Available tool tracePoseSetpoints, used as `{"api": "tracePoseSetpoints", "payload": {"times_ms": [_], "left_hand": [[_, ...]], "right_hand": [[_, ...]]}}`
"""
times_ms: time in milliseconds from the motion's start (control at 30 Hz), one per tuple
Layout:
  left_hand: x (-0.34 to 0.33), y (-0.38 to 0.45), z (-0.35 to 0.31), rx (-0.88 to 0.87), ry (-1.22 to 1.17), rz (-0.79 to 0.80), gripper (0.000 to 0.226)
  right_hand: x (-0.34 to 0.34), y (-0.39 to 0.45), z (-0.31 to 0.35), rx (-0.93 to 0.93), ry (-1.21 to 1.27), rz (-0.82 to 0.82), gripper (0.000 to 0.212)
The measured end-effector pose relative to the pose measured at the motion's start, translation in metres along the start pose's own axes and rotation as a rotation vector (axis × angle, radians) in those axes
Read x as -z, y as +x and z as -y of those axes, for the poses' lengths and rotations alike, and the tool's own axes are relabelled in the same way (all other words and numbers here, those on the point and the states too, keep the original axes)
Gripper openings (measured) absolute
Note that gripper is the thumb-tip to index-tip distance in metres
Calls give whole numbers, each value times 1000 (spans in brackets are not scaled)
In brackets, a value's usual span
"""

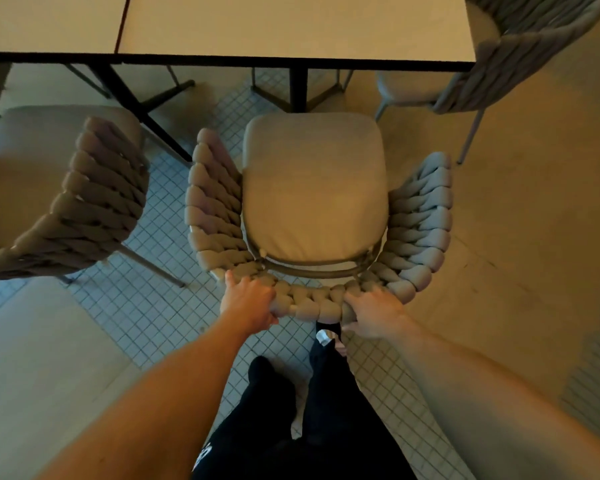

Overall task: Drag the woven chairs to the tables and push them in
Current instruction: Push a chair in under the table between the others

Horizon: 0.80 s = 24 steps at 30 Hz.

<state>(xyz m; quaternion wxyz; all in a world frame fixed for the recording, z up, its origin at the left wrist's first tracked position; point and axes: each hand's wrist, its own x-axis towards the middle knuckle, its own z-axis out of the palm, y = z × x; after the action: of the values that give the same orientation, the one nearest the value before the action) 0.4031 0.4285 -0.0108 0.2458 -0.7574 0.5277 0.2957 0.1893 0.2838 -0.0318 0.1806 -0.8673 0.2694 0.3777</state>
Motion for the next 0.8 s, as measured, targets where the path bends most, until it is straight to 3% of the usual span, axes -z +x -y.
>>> {"api": "tracePoseSetpoints", "payload": {"times_ms": [167,800], "left_hand": [[-11,-11,-7,13,-1,-8,44],[43,50,23,113,-85,-51,44]], "right_hand": [[-9,-13,4,-2,-1,-29,52],[59,51,-15,12,10,-114,47]]}}
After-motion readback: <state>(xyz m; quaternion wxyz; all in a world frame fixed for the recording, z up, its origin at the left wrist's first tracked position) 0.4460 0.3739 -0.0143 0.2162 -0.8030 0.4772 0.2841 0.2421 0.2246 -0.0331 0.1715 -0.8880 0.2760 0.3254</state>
